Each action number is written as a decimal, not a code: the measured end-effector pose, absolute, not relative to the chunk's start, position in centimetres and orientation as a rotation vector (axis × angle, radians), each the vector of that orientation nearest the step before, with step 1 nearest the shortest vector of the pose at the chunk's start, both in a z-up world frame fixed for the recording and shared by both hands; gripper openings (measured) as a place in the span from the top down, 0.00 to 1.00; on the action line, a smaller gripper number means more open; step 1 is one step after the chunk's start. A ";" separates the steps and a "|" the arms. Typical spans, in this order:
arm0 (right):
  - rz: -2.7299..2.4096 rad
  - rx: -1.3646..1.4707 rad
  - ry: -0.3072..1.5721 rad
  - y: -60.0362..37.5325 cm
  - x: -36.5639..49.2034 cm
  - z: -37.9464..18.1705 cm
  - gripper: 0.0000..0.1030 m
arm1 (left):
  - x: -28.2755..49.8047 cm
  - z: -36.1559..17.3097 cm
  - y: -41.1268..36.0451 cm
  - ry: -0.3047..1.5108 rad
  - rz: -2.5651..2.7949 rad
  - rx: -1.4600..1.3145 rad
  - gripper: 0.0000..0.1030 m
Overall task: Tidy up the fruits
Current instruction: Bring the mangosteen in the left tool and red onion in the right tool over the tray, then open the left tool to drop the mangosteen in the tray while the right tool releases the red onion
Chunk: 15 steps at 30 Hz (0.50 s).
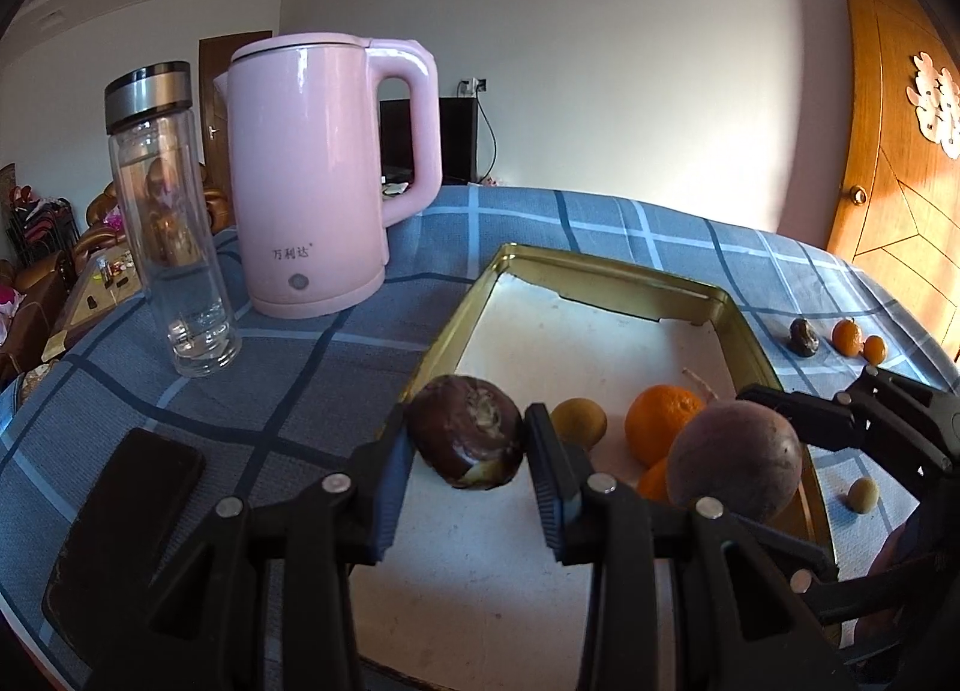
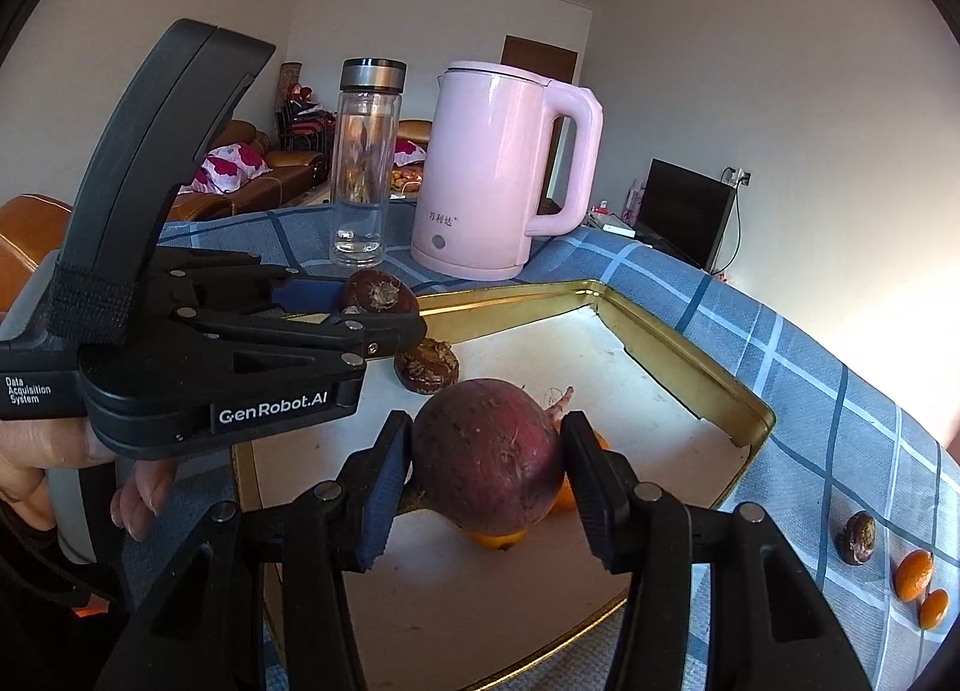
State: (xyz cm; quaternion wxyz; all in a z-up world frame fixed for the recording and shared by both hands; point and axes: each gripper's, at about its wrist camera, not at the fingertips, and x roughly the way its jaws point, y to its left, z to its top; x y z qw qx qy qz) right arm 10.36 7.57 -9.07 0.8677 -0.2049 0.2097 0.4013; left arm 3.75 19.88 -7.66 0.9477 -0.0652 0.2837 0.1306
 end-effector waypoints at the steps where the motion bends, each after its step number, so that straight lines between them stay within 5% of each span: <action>1: 0.844 -0.431 0.447 7.6 10.4 -9.1 0.49 | 3.8 -7.7 19.9 0.581 0.266 -0.133 0.62; 15: 0.886 -0.463 0.448 8.0 10.0 -9.4 0.48 | 4.0 -8.5 19.8 0.622 0.263 -0.124 0.62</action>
